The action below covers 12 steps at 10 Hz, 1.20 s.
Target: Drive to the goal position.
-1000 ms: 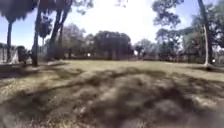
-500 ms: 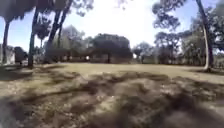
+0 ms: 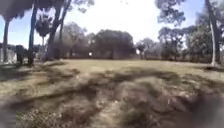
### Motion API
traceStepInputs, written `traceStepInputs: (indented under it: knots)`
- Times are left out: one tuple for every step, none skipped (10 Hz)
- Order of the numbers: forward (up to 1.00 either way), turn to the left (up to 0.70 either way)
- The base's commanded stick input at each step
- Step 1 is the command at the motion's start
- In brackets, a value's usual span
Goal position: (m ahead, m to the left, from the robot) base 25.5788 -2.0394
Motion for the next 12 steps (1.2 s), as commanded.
traceStepInputs:
  knots:
    - [0.7,-0.33]
    - [0.7,-0.18]
    - [0.7,0.0]
    - [0.7,0.0]
    - [0.7,0.0]
    - [0.7,0.0]
    - [0.7,0.0]
    - [0.7,0.0]
    - [0.7,0.0]
    - [0.7,0.0]
    - [0.7,-0.35]
    - [0.7,-0.26]
